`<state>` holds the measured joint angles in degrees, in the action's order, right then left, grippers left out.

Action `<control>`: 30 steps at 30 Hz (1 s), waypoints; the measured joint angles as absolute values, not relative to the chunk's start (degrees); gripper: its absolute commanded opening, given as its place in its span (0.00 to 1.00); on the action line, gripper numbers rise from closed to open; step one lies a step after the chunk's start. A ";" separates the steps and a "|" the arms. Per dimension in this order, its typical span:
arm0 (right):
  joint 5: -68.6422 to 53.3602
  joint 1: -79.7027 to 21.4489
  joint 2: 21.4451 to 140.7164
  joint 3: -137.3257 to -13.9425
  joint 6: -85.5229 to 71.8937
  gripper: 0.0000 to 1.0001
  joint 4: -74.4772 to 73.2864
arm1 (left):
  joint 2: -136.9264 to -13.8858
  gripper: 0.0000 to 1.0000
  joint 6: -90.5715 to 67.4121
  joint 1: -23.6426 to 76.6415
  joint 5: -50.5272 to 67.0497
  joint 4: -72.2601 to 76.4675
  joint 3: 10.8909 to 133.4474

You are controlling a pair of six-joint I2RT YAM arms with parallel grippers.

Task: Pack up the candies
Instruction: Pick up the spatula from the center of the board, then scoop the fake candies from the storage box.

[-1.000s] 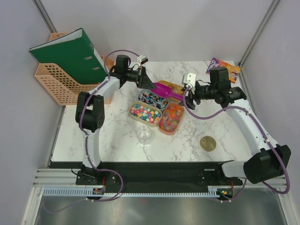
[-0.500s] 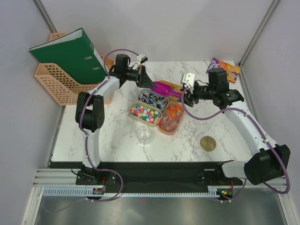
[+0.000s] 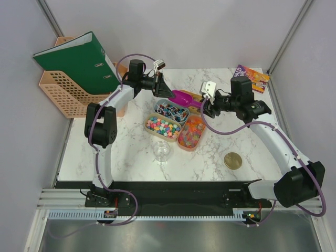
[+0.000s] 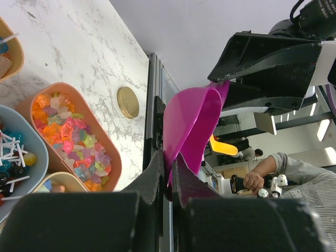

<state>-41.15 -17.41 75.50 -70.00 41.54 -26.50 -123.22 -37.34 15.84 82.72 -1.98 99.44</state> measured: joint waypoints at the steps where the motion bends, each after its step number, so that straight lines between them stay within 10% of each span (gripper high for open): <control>1: -40.95 -17.43 75.50 -70.00 41.52 0.51 -26.50 | -123.22 0.02 -37.36 15.84 82.70 -1.96 99.44; 6: -39.88 -17.52 75.99 -70.00 41.71 0.47 -26.79 | -123.24 0.02 -37.50 15.81 82.54 -1.72 99.44; 12: -36.10 -16.86 76.69 -70.32 41.74 0.01 -25.23 | -123.42 0.07 -37.54 15.86 82.15 -1.67 99.44; 17: -34.87 -17.26 77.01 -71.50 42.09 0.00 -27.24 | -123.50 0.56 -35.20 15.55 81.67 -4.78 100.27; 30: -26.70 -11.94 90.06 -93.45 54.68 0.00 -46.61 | -125.14 0.73 2.28 11.44 37.60 -32.69 113.21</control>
